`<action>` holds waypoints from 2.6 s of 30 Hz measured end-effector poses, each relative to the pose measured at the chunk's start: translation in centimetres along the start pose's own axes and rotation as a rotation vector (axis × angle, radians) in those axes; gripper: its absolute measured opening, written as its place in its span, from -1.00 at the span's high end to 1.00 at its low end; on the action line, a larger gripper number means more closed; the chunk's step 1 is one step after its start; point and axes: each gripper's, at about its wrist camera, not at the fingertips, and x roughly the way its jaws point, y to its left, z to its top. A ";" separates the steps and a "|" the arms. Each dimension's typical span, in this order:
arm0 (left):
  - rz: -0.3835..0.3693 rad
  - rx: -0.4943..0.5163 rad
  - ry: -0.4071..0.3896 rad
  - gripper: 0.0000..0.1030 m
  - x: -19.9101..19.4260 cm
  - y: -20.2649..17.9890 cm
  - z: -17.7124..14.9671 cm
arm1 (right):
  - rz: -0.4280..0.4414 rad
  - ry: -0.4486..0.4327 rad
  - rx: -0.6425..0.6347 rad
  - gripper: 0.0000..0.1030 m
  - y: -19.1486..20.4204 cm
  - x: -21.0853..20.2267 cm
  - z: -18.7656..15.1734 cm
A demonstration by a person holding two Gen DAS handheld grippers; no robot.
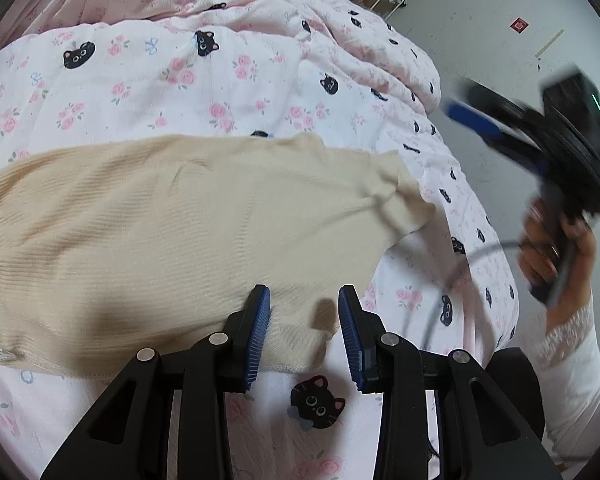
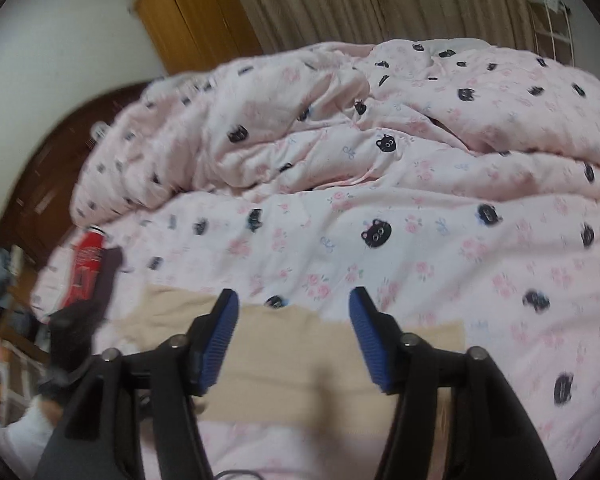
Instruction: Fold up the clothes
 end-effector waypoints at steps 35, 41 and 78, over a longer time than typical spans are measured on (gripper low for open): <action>0.031 -0.009 -0.063 0.40 -1.2 -0.4 -0.1 | -0.021 0.044 0.537 -0.33 -12.4 3.3 -8.9; 0.040 -0.008 -0.056 0.40 -0.9 -0.5 -0.3 | -0.054 0.040 0.503 -0.18 -12.3 3.6 -8.5; 0.175 -0.219 -0.141 0.40 -5.9 9.1 2.2 | -0.120 0.080 0.163 0.77 -2.1 4.2 -2.3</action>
